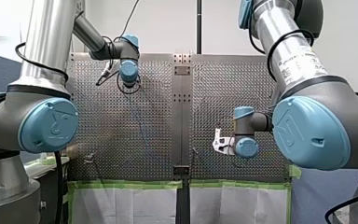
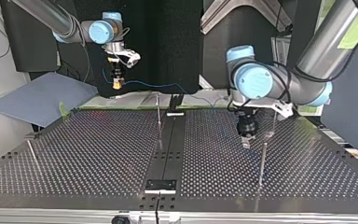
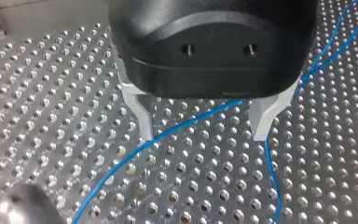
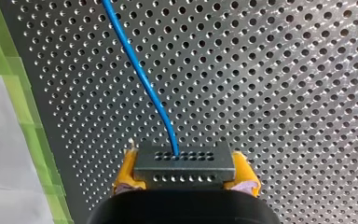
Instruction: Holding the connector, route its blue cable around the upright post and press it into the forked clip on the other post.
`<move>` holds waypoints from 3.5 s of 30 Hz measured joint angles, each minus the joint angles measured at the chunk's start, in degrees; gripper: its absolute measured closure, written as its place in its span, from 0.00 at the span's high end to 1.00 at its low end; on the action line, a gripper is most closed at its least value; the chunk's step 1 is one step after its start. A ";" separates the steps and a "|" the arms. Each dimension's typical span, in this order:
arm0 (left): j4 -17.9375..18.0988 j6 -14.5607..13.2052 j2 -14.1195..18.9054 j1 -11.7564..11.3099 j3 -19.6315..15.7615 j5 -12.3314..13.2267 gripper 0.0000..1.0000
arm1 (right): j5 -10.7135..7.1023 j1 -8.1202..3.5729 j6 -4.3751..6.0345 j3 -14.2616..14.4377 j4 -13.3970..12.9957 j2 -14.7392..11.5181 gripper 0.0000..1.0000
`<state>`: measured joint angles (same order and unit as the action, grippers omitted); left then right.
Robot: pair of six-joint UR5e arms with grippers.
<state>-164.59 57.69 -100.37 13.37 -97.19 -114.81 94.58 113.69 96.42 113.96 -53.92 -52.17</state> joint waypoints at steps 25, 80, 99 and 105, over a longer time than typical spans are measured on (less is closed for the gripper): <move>-0.70 -3.53 -3.29 -0.02 1.96 1.20 1.00 | -0.37 -0.01 0.28 -0.01 -0.25 0.08 0.16; 7.07 -0.16 -23.51 3.54 -0.27 -7.44 1.00 | -0.44 0.00 0.63 0.01 -0.93 0.18 0.16; 9.72 3.86 -26.46 2.67 -0.23 -5.04 1.00 | -0.44 0.13 0.63 -0.01 -0.76 0.17 0.16; 9.23 5.06 -27.52 2.75 0.69 -3.88 1.00 | -0.44 0.31 0.63 -0.01 -0.76 0.18 0.16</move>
<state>-155.36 62.75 -127.89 16.12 -96.49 -118.69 94.14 114.00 97.05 113.95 -54.68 -52.00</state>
